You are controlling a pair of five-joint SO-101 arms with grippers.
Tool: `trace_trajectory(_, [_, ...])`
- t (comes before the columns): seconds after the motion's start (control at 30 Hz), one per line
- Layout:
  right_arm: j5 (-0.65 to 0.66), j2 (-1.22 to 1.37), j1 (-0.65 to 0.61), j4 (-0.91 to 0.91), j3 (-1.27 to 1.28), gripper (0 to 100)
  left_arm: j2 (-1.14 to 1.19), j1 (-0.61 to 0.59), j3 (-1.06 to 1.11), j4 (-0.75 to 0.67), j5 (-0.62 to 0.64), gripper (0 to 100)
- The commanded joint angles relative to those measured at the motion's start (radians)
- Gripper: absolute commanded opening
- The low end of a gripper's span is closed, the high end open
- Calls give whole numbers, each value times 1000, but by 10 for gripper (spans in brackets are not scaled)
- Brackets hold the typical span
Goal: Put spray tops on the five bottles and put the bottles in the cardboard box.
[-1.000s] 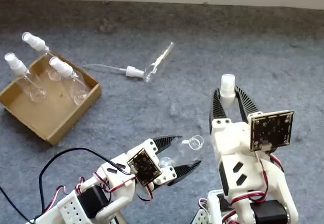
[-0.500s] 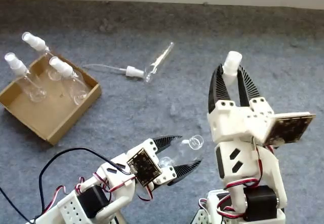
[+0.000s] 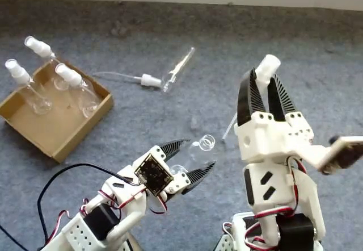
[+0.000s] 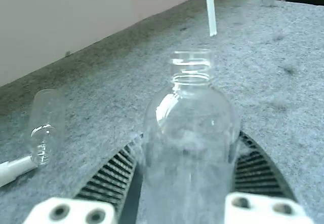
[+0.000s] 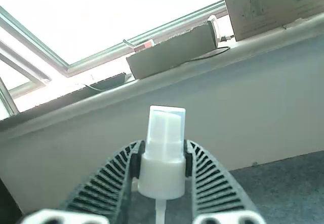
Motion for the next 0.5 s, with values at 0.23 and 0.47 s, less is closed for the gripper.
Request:
trace_trajectory(0.23, [-133, -1, 4, -25, -101, 56, -15, -12, 22, -2, 12, 84])
trace_trajectory(0.47, [-135, -2, -45, -24, -45, 56, -15, -12, 22, -2, 12, 84])
